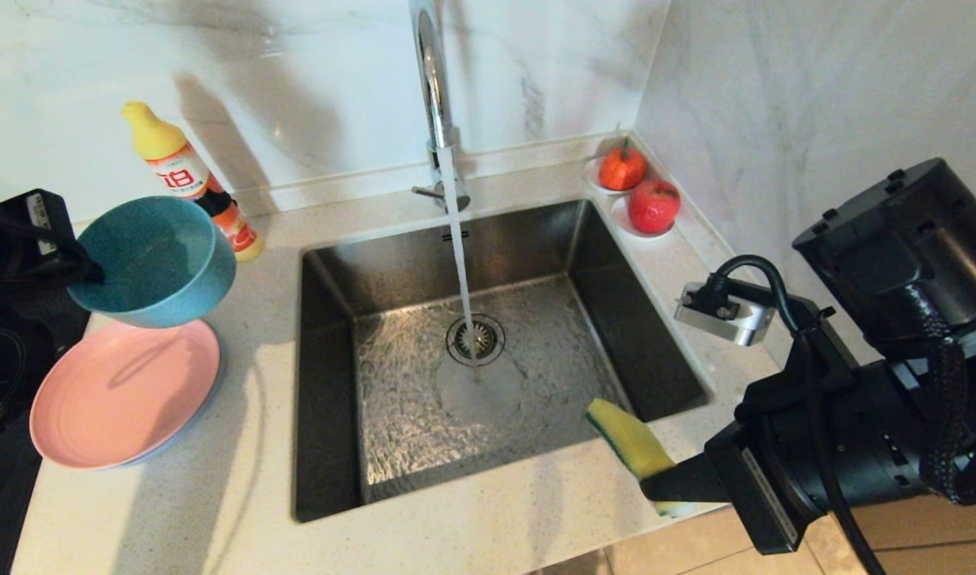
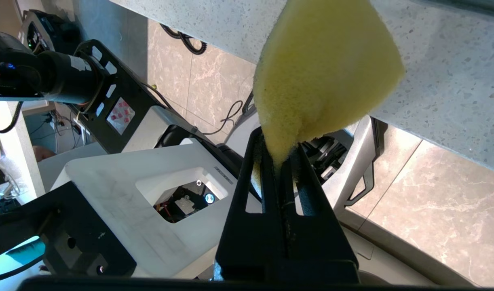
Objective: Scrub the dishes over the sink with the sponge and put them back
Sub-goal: Wash the bowl
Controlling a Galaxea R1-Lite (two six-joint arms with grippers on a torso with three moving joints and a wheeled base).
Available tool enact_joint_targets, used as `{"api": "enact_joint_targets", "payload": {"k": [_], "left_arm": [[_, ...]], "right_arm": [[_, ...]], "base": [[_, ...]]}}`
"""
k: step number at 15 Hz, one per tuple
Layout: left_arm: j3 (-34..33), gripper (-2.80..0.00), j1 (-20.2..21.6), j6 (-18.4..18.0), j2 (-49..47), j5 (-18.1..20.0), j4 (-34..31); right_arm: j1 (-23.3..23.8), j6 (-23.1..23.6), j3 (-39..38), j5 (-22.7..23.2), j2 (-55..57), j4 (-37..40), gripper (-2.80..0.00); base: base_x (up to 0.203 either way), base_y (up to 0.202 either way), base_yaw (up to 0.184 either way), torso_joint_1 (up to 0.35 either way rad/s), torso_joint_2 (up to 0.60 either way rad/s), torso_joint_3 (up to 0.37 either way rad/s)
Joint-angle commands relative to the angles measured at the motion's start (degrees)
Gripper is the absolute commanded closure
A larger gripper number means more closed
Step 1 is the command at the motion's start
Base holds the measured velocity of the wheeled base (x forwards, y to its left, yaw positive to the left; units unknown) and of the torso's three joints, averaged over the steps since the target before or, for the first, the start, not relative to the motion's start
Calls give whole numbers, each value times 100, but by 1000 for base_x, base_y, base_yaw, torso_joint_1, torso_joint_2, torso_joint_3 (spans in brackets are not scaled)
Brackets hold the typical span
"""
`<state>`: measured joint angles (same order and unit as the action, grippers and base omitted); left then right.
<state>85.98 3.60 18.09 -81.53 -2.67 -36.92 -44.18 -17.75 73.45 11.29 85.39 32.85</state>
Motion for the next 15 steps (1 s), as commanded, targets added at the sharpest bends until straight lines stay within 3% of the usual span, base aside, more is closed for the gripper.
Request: {"api": "enact_joint_targets", "payload": {"k": [1, 3, 8, 15], "left_arm": [[54, 0, -684, 276, -74, -45, -76], [58, 0, -1105, 500, -276, -114, -99], [260, 0, -1607, 985, -1099, -152, -41], [1725, 0, -2169, 1838, -2902, -256, -31]], "right_arm": [[15, -9, -41, 5, -14, 2, 0], [15, -9, -41, 5, -27, 2, 0], [147, -9, -50, 13, 15, -24, 0], [568, 141, -117, 80, 15, -33, 0]], "base": [[0, 0, 0, 0, 0, 0], [0, 0, 0, 0, 0, 0], [0, 0, 0, 0, 0, 0], [0, 0, 0, 0, 0, 0]]}}
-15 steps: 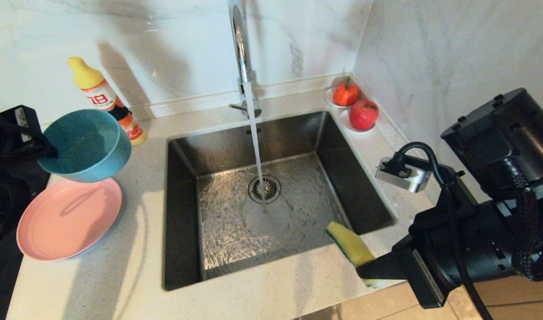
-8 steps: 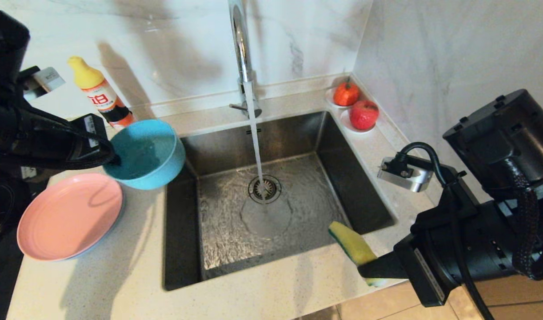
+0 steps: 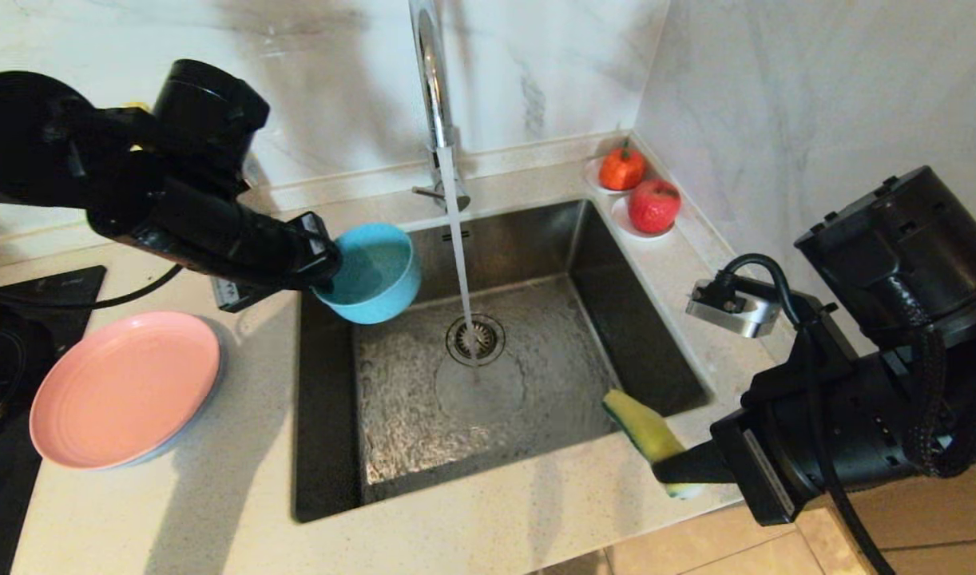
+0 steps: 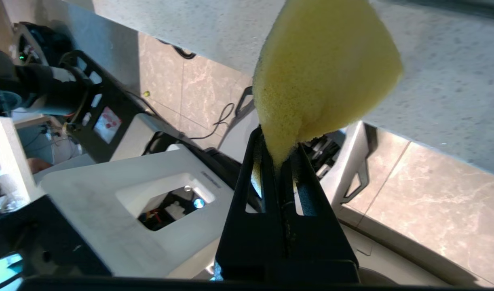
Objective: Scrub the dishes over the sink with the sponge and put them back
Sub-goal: Wash the bowl
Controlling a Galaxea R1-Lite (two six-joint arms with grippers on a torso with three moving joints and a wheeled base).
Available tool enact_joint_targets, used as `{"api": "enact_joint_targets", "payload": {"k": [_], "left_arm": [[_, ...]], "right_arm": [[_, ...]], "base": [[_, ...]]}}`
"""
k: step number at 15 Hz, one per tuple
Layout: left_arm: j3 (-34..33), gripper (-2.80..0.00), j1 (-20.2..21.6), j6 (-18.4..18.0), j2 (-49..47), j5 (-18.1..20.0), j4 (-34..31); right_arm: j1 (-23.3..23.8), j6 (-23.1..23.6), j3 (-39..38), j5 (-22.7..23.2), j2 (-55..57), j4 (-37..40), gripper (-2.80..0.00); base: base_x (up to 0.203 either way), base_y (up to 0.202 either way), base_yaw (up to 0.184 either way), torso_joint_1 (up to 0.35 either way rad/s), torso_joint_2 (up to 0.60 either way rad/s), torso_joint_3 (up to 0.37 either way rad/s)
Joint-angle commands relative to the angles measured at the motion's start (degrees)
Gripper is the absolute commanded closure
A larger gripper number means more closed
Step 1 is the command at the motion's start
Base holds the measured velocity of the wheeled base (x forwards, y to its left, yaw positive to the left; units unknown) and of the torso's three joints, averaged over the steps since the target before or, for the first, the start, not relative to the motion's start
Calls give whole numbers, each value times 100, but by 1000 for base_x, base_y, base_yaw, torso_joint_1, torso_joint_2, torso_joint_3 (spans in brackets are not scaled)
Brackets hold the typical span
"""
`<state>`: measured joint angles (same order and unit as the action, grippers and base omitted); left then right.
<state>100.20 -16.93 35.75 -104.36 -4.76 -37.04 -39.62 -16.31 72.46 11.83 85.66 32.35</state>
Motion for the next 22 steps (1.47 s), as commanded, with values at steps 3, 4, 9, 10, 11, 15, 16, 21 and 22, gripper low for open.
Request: {"api": "enact_joint_targets", "payload": {"k": [3, 4, 9, 10, 11, 15, 16, 21, 22], "left_arm": [[721, 0, -308, 195, -1221, -413, 292], [749, 0, -395, 229, -1327, -489, 544], [756, 0, -531, 405, -1732, -1007, 1171], [756, 0, -552, 445, -1758, -1017, 1240], [756, 0, -579, 455, -1785, -1019, 1290], [756, 0, -786, 597, -1856, -1030, 1433], [760, 0, -825, 609, -1867, -1028, 1451], [747, 0, -918, 723, -1886, -1045, 1456], [746, 0, -918, 724, -1877, -1054, 1454]], "right_arm": [[156, 5, -92, 135, -15, -30, 0], [148, 8, -71, 135, -15, -119, 0], [156, 93, -78, 135, -32, -264, 0], [156, 97, -83, 135, -55, -264, 0], [156, 93, -92, 135, -67, -264, 0], [160, 93, -118, 135, -143, -255, 0], [165, 93, -136, 135, -155, -255, 0], [288, 101, -171, 135, -234, -255, 0], [288, 101, -162, 135, -235, -255, 0]], "base": [[0, 0, 0, 0, 0, 0], [0, 0, 0, 0, 0, 0], [0, 0, 0, 0, 0, 0], [0, 0, 0, 0, 0, 0], [0, 0, 0, 0, 0, 0], [0, 0, 0, 0, 0, 0], [0, 0, 0, 0, 0, 0], [0, 0, 0, 0, 0, 0], [0, 0, 0, 0, 0, 0]]}}
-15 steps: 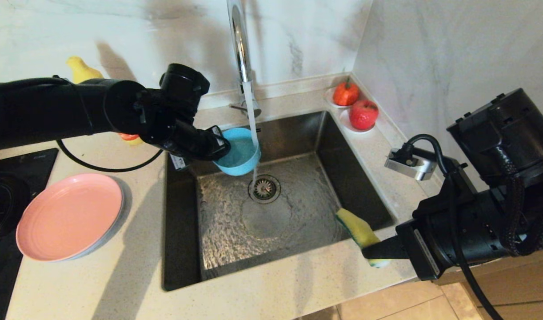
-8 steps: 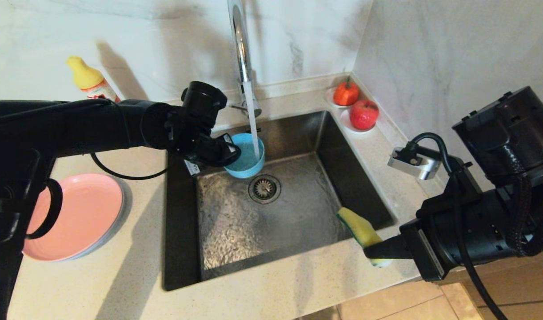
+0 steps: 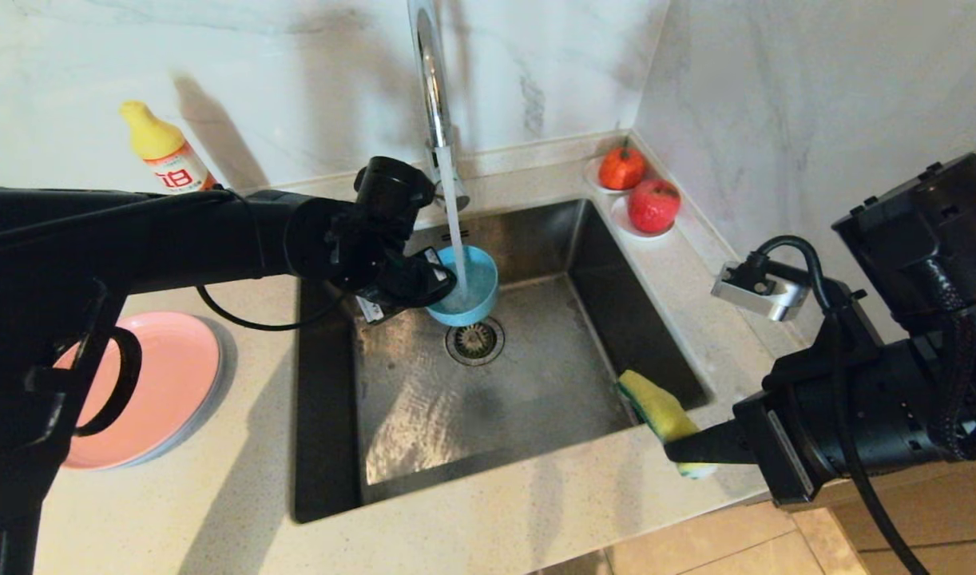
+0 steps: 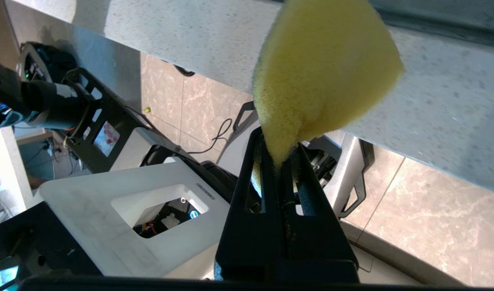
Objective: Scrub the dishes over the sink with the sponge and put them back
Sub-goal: Wash the bowl
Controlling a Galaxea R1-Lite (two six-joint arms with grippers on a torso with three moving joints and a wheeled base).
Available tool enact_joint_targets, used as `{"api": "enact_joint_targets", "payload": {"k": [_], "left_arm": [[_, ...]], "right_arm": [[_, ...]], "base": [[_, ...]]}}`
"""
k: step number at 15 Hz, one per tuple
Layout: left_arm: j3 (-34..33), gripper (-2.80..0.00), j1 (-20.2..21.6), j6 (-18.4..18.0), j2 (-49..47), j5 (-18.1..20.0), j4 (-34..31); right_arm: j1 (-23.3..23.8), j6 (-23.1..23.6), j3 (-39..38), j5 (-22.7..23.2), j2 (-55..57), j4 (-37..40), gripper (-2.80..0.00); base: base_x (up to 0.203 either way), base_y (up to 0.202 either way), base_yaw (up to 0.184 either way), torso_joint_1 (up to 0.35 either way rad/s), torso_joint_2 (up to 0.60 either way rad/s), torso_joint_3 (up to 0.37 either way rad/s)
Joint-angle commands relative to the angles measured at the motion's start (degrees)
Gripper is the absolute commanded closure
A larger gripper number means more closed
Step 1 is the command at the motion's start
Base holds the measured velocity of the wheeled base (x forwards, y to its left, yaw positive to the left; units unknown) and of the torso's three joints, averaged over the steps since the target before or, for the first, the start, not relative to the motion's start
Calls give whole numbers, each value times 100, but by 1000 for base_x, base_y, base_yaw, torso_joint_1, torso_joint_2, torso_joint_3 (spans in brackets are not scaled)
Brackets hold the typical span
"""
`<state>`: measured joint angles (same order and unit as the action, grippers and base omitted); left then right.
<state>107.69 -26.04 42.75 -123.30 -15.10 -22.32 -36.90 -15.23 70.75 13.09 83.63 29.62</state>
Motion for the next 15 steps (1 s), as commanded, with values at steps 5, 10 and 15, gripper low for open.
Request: {"api": "enact_joint_targets", "payload": {"k": [5, 10, 15], "left_arm": [[-55, 0, 2, -39, 71, -259, -151], [-55, 0, 2, -109, 7, -291, -308], [-47, 0, -15, -90, 7, -283, -308]], "right_arm": [[16, -6, 0, 14, -22, 9, 0], [122, -15, 6, 62, -48, 9, 0], [122, -15, -35, 62, -66, 9, 0]], "base": [[0, 0, 0, 0, 0, 0], [0, 0, 0, 0, 0, 0], [0, 0, 0, 0, 0, 0]]}}
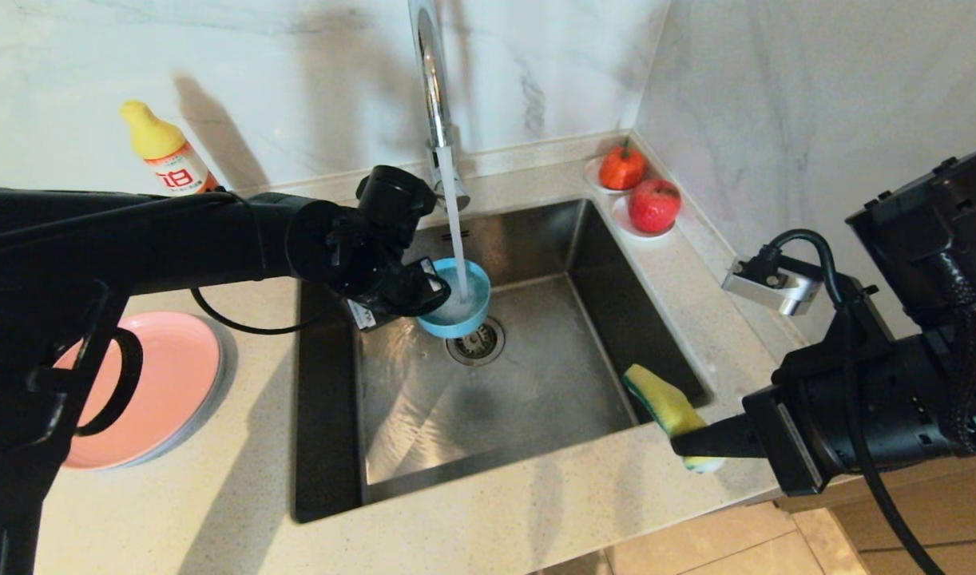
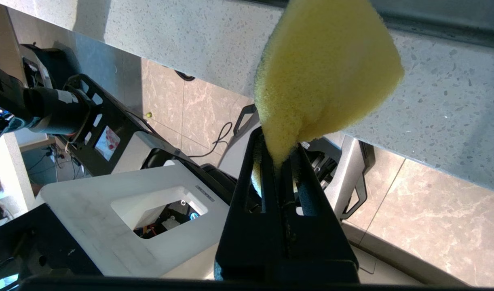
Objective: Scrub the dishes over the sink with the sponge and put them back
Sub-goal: Wash the bowl
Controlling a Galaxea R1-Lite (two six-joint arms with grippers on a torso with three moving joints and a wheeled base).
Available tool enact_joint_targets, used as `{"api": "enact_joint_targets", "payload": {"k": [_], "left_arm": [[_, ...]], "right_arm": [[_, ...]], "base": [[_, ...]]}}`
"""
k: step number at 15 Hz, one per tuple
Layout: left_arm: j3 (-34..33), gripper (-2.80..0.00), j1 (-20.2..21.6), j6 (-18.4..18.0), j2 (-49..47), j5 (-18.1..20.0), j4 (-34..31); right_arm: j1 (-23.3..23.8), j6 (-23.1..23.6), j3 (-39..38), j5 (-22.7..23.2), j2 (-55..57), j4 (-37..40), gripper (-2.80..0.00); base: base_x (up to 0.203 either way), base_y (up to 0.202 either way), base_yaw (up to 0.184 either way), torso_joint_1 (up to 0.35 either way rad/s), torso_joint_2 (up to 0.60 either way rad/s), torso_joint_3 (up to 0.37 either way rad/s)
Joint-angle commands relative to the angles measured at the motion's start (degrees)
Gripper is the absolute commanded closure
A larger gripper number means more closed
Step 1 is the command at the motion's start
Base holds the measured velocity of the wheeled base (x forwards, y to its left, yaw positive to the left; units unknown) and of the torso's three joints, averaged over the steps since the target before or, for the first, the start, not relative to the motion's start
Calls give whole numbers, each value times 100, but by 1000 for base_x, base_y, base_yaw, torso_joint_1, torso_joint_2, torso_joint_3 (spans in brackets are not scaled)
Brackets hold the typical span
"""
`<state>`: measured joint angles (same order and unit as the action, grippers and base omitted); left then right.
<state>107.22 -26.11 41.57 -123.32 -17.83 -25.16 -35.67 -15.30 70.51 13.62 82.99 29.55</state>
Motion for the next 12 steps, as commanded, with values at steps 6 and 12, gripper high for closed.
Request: {"api": "enact_joint_targets", "payload": {"k": [6, 12], "left_arm": [[-314, 0, -8, 27, 288, -16, -53], [-1215, 0, 39, -286, 1633, -875, 666]], "right_arm": [[-1, -17, -88, 9, -73, 22, 0], [-10, -44, -292, 18, -126, 24, 0]], "base": [[0, 0, 0, 0, 0, 0], [0, 0, 0, 0, 0, 0]]}}
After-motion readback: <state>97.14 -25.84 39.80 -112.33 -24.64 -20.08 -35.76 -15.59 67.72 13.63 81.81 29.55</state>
